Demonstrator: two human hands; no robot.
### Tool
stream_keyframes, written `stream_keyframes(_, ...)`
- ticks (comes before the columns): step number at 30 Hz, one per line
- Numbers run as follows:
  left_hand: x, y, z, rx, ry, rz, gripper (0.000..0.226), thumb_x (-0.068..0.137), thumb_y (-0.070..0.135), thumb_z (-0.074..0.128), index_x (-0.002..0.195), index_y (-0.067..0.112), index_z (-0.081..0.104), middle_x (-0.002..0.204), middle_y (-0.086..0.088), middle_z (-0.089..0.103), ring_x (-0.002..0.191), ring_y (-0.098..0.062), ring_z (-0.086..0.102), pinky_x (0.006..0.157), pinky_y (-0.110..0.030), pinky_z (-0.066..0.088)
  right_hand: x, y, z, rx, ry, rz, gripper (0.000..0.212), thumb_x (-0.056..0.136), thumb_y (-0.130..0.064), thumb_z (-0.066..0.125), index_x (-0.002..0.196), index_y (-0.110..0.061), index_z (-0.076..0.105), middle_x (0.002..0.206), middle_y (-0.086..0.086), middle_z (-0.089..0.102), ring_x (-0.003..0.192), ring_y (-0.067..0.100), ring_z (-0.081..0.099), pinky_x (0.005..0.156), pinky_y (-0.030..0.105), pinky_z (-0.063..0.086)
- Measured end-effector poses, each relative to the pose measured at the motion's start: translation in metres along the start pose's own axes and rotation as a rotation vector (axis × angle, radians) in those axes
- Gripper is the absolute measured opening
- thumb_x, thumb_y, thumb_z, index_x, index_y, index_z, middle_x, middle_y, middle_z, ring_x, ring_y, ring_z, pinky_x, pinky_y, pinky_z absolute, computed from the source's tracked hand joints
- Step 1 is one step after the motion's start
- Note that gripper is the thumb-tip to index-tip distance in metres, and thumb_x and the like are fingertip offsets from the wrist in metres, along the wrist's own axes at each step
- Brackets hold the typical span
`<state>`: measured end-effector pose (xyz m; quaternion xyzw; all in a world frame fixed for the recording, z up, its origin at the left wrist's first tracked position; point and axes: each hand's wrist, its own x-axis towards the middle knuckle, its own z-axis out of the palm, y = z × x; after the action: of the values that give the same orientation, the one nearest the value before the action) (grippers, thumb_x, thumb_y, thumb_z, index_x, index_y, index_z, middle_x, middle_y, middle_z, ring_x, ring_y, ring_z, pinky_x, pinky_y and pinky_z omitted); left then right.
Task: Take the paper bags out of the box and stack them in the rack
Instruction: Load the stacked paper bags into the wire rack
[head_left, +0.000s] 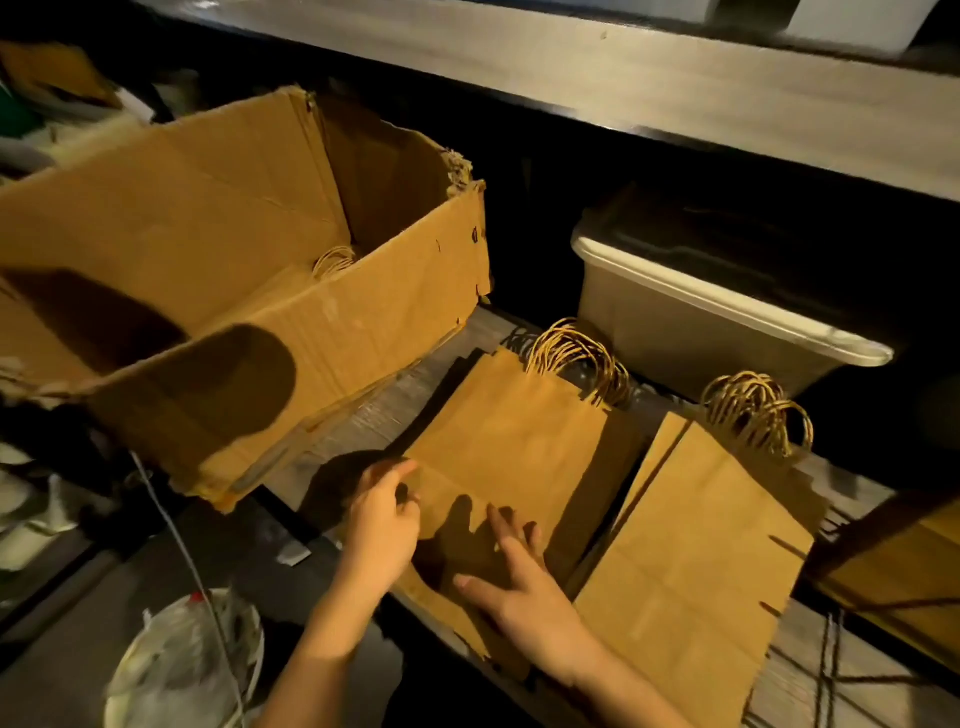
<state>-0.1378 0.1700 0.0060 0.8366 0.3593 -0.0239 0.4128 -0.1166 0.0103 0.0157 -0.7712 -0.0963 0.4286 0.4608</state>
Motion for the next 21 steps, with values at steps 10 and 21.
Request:
stream_keyframes(10, -0.018, 0.019, -0.006, -0.015, 0.301, 0.222, 0.021, 0.090, 0.013, 0.058, 0.109, 0.022, 0.056, 0.122, 0.002, 0.044, 0.098, -0.011, 0.053, 0.071, -0.019, 0.044, -0.001, -0.003, -0.011, 0.166, -0.029, 0.026, 0.074, 0.093, -0.036, 0.056, 0.150, -0.037, 0.009, 0.159, -0.005, -0.010, 0.143, 0.012, -0.022, 0.116, 0.038, -0.006)
stream_keyframes(21, -0.038, 0.037, -0.011, 0.202, 0.413, 0.412, 0.035, 0.095, 0.035, 0.047, 0.126, 0.023, 0.058, 0.091, -0.002, 0.073, 0.081, -0.019, 0.069, 0.064, -0.031, 0.053, -0.009, 0.002, -0.014, 0.220, -0.052, -0.063, 0.071, 0.092, -0.040, 0.053, 0.147, -0.041, 0.010, 0.159, -0.013, -0.003, 0.146, 0.009, -0.007, 0.120, 0.039, 0.001)
